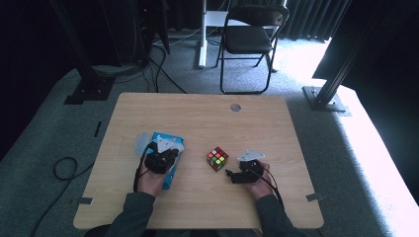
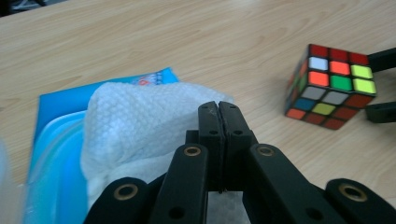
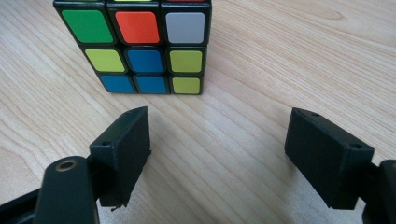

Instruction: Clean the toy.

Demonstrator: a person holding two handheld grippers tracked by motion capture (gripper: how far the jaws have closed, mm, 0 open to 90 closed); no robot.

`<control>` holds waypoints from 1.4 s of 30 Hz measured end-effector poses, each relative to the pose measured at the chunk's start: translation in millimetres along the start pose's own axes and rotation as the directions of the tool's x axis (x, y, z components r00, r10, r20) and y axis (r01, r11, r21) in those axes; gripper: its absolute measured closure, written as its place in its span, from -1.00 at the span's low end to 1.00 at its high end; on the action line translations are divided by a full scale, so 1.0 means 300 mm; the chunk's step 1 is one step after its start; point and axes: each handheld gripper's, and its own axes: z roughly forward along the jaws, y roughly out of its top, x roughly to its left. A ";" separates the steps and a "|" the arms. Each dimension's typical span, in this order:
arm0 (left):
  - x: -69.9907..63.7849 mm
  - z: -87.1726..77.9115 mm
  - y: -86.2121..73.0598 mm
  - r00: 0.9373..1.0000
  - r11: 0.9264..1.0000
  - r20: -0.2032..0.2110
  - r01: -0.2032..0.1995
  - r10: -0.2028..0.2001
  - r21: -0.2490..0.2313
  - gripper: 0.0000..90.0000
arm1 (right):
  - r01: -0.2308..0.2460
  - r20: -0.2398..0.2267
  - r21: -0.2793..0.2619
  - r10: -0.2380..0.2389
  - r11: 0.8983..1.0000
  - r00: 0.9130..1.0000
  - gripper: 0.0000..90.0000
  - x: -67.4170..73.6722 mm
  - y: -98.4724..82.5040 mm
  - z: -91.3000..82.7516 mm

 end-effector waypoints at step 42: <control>0.065 -0.004 -0.061 0.983 0.999 -0.179 0.036 -0.029 0.033 0.23 | 0.004 -0.004 0.000 -0.004 1.000 1.000 -0.51 0.001 0.000 0.000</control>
